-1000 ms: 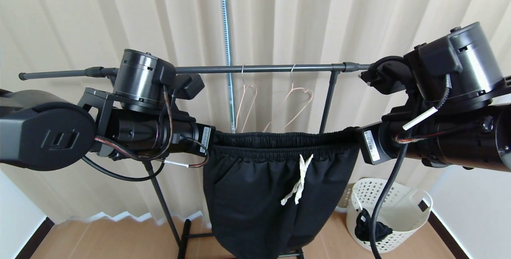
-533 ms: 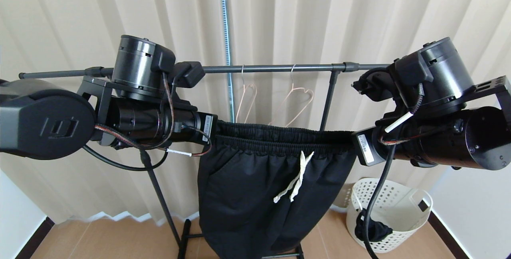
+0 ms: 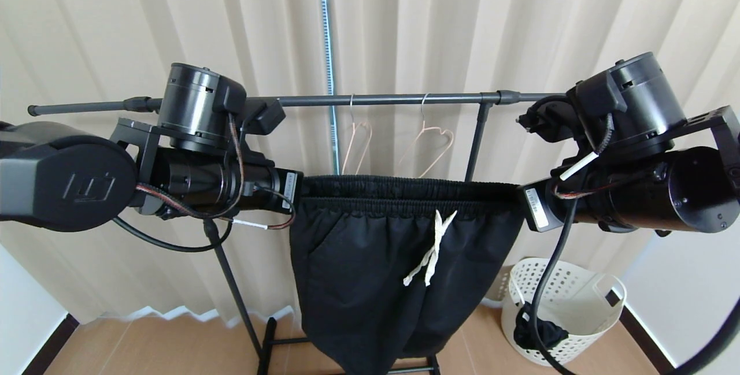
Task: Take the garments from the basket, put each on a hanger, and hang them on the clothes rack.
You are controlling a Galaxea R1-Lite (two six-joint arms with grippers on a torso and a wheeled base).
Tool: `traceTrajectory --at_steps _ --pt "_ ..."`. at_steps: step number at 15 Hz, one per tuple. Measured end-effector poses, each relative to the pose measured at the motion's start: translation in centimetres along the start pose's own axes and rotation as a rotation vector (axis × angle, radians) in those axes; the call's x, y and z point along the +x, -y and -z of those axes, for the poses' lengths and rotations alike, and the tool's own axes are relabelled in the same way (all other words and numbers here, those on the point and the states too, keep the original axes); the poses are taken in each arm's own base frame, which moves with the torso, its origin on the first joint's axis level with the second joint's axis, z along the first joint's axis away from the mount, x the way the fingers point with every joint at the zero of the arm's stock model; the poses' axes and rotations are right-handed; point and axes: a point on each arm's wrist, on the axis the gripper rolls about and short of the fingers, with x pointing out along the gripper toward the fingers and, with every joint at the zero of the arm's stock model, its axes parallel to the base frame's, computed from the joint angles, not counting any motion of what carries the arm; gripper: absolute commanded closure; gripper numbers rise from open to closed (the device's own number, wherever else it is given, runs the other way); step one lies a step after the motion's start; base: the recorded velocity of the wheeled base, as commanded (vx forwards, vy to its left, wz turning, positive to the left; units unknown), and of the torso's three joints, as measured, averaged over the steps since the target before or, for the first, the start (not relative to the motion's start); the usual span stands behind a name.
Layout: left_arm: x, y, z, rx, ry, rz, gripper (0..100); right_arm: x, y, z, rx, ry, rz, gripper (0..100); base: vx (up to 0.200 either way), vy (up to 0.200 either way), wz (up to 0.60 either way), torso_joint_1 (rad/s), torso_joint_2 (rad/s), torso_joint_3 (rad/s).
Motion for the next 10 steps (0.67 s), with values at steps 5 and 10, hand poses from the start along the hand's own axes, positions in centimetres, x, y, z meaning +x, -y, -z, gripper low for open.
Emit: traceTrajectory --at_steps 5,10 --pt "-0.2 -2.0 1.2 -0.036 -0.032 -0.055 100 0.7 1.6 -0.2 0.004 -0.014 0.043 100 0.000 0.000 0.00 0.000 0.00 0.000" --pt "0.0 -1.1 -1.5 -0.019 0.051 -0.024 100 -1.9 -0.9 3.4 -0.272 -0.084 -0.116 100 0.000 0.000 0.00 0.000 0.00 0.000"
